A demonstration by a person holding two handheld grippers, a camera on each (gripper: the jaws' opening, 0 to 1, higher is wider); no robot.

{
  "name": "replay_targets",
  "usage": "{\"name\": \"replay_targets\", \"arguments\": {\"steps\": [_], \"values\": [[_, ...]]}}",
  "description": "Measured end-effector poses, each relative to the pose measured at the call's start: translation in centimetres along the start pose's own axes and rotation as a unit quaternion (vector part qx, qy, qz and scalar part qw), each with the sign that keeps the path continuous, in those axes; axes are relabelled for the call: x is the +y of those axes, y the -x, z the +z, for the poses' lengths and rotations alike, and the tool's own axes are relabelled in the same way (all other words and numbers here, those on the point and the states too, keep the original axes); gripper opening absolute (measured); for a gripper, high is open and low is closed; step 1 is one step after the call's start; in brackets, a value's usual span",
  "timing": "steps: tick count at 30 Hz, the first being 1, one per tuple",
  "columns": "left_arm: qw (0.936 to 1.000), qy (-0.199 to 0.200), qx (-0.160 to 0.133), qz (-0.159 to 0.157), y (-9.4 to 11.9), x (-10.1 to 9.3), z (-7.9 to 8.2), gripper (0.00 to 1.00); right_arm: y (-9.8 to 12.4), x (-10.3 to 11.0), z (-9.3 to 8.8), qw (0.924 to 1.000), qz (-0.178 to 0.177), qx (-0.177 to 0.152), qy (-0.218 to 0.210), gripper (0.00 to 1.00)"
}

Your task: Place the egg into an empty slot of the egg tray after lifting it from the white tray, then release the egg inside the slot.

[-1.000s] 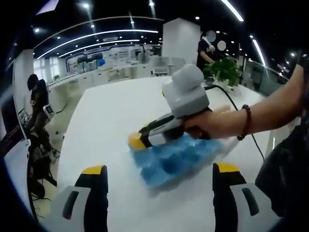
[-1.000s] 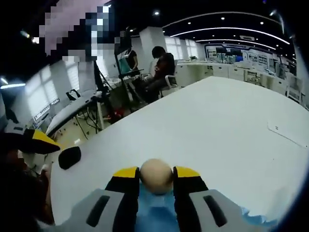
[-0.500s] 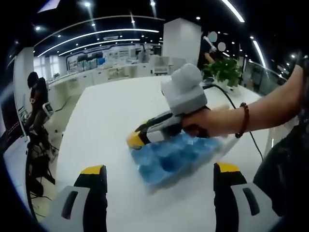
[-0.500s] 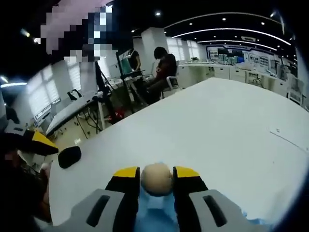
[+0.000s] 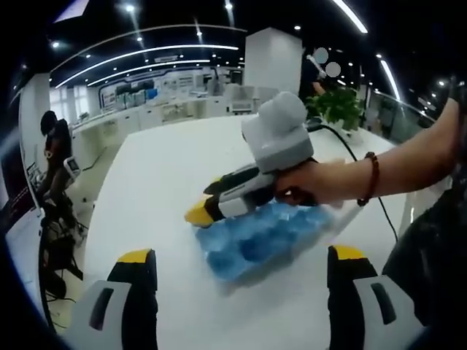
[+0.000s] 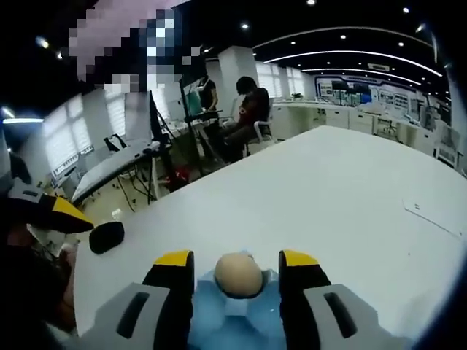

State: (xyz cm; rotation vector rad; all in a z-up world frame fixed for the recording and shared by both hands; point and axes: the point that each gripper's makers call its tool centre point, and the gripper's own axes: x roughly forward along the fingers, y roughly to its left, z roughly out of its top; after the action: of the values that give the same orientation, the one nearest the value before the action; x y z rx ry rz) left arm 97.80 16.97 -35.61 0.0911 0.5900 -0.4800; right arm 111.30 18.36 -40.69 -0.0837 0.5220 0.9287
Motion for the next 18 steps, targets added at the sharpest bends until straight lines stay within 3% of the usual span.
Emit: {"name": "replay_targets", "arguments": {"steps": [18], "values": [[0.9999,-0.007,-0.002,-0.009,-0.7,-0.5,0.5,1.00,2.4,-1.1,0.4,0.9998,-0.008,-0.008,-0.018,0.69]]}}
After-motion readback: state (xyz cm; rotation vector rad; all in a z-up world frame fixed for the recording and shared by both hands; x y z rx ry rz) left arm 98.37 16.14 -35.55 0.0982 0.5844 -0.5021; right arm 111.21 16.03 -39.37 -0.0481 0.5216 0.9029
